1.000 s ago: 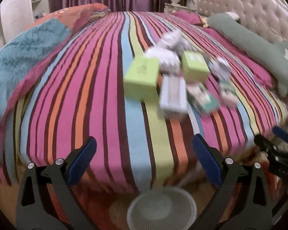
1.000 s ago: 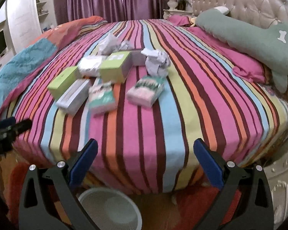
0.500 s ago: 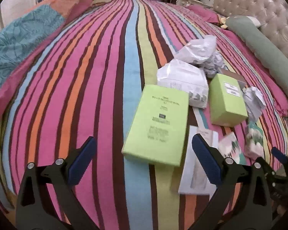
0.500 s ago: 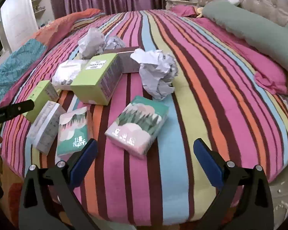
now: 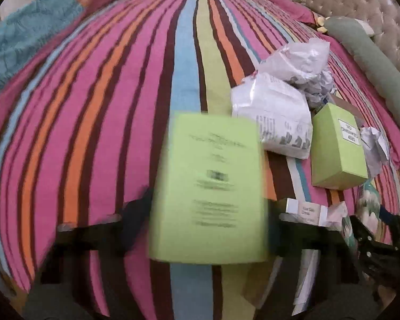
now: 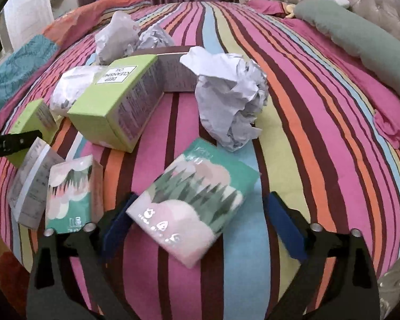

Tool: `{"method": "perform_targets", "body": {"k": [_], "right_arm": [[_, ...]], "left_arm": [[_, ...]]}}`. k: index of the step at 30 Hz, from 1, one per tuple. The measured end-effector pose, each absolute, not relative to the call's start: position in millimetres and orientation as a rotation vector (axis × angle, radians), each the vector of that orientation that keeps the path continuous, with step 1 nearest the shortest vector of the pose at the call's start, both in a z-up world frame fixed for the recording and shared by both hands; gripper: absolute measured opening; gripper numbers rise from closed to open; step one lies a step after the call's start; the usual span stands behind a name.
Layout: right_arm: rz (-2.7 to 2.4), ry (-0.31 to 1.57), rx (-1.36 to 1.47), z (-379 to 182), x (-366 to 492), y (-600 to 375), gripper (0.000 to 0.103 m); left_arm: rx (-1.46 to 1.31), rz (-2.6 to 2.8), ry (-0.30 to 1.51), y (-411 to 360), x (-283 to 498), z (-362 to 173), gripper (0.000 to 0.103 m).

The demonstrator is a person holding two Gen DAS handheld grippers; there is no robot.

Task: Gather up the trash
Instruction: 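Grasp the green DHC box with the left tool while the right tool grasps the pink tissue pack, then carry both items over the wastebasket and open both tools to drop them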

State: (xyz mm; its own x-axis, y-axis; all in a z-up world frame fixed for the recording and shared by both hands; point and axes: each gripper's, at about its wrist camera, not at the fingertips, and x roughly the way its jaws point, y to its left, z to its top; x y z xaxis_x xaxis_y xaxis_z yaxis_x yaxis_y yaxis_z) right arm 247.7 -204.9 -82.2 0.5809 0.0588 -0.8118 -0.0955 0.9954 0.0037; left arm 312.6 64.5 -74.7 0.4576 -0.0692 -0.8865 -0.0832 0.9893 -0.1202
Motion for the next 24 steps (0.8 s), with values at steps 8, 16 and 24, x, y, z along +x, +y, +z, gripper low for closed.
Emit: {"method": "perform_targets", "body": {"k": [8, 16, 24], "right_arm": [[0.14, 0.931, 0.042, -69, 237, -219, 0.061], [0.17, 0.886, 0.054, -41, 216, -221, 0.06], [0.276, 0.878, 0.203, -17, 177, -235, 0.06]], "left_arm": [[-0.18, 0.021, 1.073, 72, 308, -66, 0.058], [-0.185, 0.015, 1.006, 83, 279, -37, 0.058], [-0.195, -0.059, 0.967, 86, 201, -11, 0.058]]}}
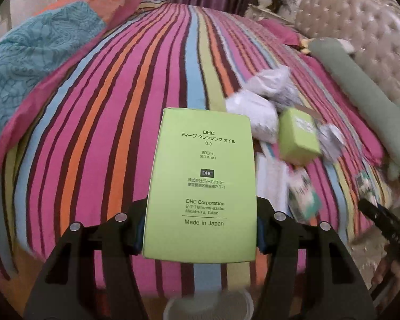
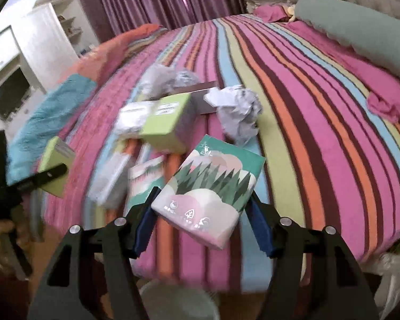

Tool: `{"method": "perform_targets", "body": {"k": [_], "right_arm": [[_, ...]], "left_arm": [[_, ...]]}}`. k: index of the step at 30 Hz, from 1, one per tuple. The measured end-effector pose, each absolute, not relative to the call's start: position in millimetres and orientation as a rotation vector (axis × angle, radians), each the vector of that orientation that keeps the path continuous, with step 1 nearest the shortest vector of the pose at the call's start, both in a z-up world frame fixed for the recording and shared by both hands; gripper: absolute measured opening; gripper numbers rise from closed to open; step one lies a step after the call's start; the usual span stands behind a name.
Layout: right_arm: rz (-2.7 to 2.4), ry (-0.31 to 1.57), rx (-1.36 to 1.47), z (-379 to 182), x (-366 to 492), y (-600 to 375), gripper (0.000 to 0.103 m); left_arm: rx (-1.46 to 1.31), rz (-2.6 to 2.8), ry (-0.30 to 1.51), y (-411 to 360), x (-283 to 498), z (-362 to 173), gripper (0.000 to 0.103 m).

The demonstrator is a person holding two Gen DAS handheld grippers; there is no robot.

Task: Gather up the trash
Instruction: 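Carry both items over the wastebasket and open both tools to drop them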

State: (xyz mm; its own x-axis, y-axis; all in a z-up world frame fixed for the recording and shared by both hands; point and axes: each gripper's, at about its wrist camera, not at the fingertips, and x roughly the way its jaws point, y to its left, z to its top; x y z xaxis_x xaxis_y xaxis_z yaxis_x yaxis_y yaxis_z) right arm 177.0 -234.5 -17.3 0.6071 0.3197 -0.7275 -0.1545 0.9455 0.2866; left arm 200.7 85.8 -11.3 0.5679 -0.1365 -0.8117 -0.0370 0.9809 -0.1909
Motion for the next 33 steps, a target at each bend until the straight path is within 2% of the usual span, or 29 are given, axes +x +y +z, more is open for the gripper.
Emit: {"method": "perform_targets", "body": {"k": [6, 12, 16, 24, 30, 33], "right_arm": [[0.385, 0.934, 0.273, -22, 110, -217, 0.06], [0.411, 1.134, 0.337, -86, 80, -189, 0.06], [0.391, 1.348, 0.436, -146, 79, -174, 0.06], [0.321, 1.655, 0.606, -238, 80, -156, 0.06], [0.262, 1.733, 0.656, -268, 89, -153, 0.062], [0.234, 1.752, 0.671, -276, 82, -163, 0.072]], "left_arm": [[-0.226, -0.149, 1.043, 64, 113, -30, 0.058], [-0.288, -0.183, 1.258, 36, 57, -104, 0.058], [-0.337, -0.18, 1.443, 24, 53, -158, 0.058], [-0.413, -0.126, 1.75, 9, 54, -247, 0.058], [-0.397, -0.051, 1.81, 11, 56, -270, 0.06], [-0.41, -0.044, 1.843, 16, 55, -277, 0.067]]}}
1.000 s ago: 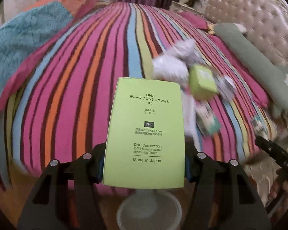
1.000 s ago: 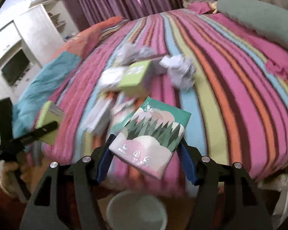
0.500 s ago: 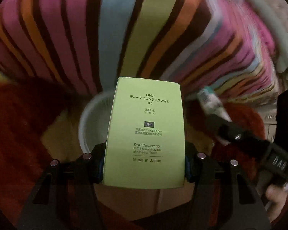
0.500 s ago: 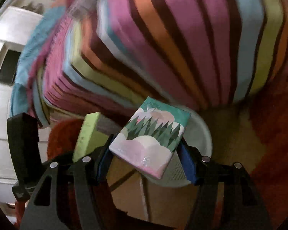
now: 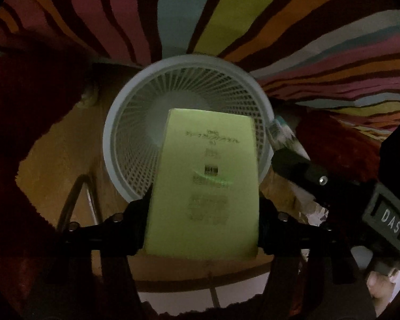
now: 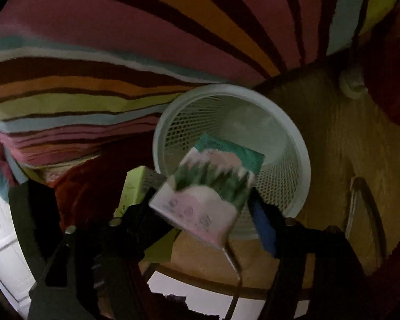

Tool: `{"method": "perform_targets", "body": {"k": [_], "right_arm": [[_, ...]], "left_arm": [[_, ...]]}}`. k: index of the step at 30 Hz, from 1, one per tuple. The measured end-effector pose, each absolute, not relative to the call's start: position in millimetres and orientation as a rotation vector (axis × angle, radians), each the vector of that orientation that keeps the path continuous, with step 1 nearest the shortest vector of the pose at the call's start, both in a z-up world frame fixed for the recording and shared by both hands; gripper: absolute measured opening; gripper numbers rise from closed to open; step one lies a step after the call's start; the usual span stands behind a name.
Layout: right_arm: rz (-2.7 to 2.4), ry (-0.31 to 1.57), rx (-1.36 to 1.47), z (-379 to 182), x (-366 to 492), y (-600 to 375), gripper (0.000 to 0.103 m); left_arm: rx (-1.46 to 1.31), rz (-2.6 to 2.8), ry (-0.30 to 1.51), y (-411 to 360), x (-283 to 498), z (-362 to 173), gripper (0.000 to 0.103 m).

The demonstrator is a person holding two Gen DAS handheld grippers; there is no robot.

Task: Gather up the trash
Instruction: 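Carry both items over the wastebasket and open both tools to drop them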

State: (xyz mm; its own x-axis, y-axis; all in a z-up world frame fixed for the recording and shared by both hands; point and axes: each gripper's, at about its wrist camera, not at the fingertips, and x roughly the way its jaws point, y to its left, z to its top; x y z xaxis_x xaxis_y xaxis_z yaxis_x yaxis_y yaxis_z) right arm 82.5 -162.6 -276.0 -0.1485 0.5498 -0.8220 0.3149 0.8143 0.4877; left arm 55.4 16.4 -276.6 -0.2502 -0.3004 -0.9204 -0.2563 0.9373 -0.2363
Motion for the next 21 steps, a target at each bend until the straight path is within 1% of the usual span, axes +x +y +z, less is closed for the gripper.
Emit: {"method": "perform_targets", "body": {"k": [1, 2, 3, 4, 7, 11, 17, 21], "right_arm": [[0.21, 1.757, 0.674, -281, 81, -167, 0.075], [0.192, 1.763, 0.673, -281, 81, -172, 0.079], [0.173, 1.772, 0.675, -283, 81, -175, 0.086], [0.165, 1.772, 0.683, -284, 81, -178, 0.087], [0.161, 1.758, 0.703, -279, 81, -182, 0.087], [0.204, 1.703, 0.628, -255, 83, -179, 0.087], [0.279, 1.527, 0.425, -181, 75, -181, 0.087], [0.277, 1.298, 0.257, -112, 65, -191, 0.087]], "left_arm": [[-0.408, -0.038, 1.857, 18, 54, -279, 0.07], [-0.404, -0.033, 1.867, 18, 54, -280, 0.077], [-0.403, -0.032, 1.87, 19, 53, -281, 0.081], [-0.405, -0.033, 1.869, 19, 53, -280, 0.082], [-0.397, -0.024, 1.853, 22, 53, -274, 0.082], [-0.377, -0.017, 1.806, 29, 51, -252, 0.082], [-0.427, -0.057, 1.68, 37, 45, -217, 0.082], [-0.376, -0.089, 1.559, 36, 50, -185, 0.082]]}}
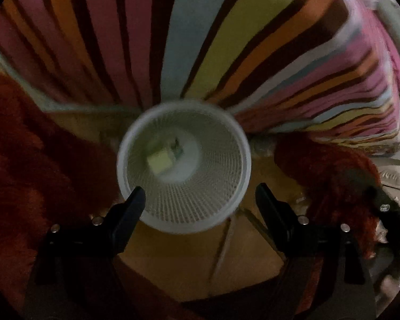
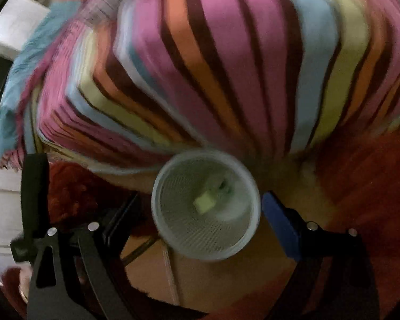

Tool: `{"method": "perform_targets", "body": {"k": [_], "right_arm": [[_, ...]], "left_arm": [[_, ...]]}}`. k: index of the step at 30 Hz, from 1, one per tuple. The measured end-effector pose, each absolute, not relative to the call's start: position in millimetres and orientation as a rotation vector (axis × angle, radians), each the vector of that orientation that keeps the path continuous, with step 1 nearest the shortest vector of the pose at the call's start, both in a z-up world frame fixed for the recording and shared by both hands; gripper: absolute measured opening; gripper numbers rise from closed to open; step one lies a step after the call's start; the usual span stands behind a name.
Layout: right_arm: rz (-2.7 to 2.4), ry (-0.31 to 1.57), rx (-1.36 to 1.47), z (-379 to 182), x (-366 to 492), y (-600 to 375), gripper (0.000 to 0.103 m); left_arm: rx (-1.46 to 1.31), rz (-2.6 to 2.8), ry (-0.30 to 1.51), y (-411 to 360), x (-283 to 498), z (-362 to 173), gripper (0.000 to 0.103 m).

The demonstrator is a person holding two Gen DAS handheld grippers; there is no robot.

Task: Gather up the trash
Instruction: 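Carry both items over the wastebasket and open both tools to drop them, then grasp the white skincare box with the left tool while the right tool grasps the green tissue pack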

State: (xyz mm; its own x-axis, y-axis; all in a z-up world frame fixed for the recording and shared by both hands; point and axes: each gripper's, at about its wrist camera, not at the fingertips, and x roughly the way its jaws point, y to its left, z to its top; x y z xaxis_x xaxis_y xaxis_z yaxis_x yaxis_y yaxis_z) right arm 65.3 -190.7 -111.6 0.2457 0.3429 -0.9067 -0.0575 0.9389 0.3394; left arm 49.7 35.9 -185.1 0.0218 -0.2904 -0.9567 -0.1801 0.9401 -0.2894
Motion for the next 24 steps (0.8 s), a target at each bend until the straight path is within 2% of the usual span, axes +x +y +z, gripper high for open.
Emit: {"method": "perform_targets", "body": {"k": [4, 10, 17, 24], "right_arm": [[0.22, 1.063, 0.169, -58, 67, -203, 0.087], [0.14, 0.894, 0.102, -37, 77, -216, 0.087], [0.187, 0.801, 0.031, -34, 94, -201, 0.087], [0.27, 0.78, -0.044, -32, 132, -169, 0.087]], "left_arm": [[-0.266, -0.145, 1.352, 29, 56, -130, 0.082], [-0.139, -0.135, 1.075, 27, 72, -62, 0.082], [-0.111, -0.138, 0.987, 24, 112, -33, 0.082], [-0.082, -0.155, 0.986, 10, 174, -36, 0.082]]}}
